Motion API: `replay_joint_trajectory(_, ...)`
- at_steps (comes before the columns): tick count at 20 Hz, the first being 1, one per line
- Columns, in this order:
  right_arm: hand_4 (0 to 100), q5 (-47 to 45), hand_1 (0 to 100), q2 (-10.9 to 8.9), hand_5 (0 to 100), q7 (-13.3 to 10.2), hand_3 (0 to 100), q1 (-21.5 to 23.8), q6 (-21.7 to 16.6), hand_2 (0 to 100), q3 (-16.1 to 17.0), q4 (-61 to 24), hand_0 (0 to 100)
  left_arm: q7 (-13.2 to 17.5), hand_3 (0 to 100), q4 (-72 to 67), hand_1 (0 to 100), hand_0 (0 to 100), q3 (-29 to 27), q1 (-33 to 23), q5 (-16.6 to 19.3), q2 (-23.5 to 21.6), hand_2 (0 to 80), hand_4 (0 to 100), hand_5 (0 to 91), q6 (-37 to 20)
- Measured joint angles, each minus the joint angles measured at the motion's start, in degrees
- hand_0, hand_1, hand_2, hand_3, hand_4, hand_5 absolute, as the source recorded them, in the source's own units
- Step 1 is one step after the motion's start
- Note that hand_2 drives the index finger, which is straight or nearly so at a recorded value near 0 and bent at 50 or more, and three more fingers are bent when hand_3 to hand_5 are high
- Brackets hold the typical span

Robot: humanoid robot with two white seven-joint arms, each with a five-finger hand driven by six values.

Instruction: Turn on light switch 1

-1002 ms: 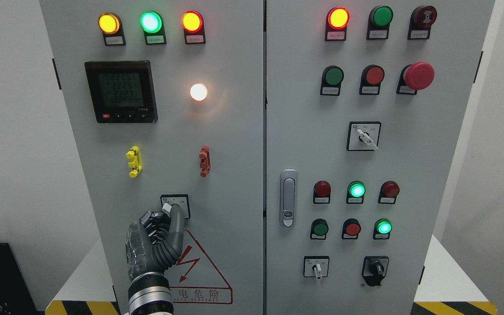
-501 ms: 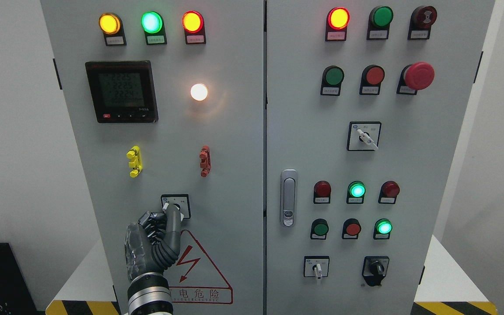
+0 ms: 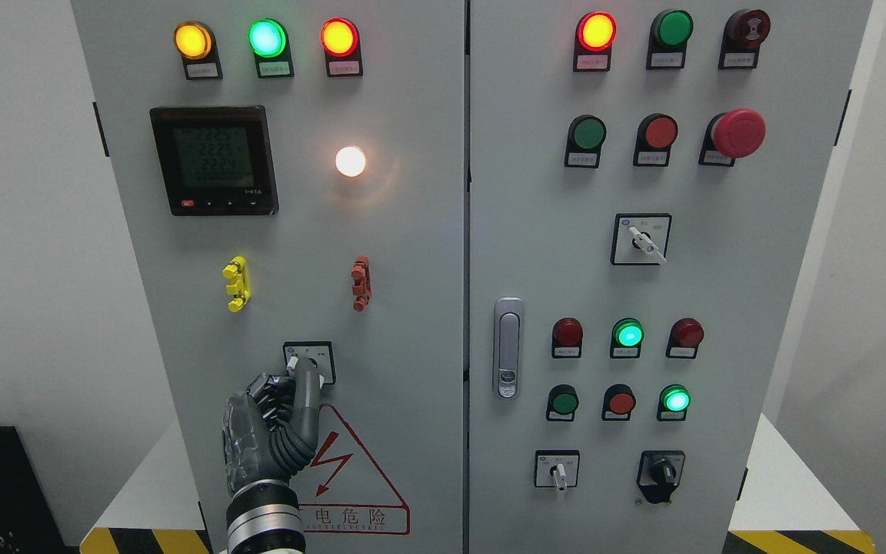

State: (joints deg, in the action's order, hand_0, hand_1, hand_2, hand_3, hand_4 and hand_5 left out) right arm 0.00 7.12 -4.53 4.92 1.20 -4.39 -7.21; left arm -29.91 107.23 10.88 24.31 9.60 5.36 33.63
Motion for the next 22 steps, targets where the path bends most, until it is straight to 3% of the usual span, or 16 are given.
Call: replay_joint_trajectory(22, 0, 0.0, 0, 0.0, 0, 0.0, 0, 0.0, 0.0, 0, 0.0, 0.0, 0, 0.1, 86, 1.0, 34, 33, 0.9, -1.8, 0.1, 0.0, 64.8, 95, 85.7, -0.9)
